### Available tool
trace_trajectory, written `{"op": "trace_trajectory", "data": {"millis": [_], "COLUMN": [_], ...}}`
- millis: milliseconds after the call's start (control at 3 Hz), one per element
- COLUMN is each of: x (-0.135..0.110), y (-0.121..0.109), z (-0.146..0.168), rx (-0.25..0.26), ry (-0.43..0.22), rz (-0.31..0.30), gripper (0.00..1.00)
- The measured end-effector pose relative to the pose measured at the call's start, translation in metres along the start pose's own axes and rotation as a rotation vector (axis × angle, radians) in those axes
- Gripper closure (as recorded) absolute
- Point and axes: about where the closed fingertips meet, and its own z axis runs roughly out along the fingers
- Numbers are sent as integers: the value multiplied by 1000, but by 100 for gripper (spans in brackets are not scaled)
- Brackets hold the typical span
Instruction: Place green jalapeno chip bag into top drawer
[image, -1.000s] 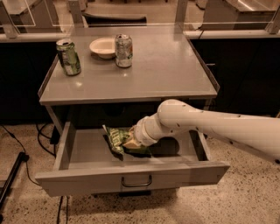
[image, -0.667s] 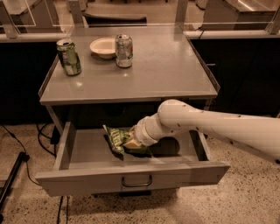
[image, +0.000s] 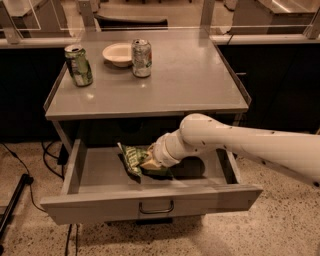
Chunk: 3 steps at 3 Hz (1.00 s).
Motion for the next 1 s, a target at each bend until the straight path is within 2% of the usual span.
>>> {"op": "trace_trajectory", "data": {"millis": [333, 667, 1000], "x": [0, 0, 0], "y": [0, 0, 0], "z": [0, 0, 0], "rx": [0, 0, 0], "ry": [0, 0, 0], "rz": [0, 0, 0], "gripper": [7, 0, 0]}}
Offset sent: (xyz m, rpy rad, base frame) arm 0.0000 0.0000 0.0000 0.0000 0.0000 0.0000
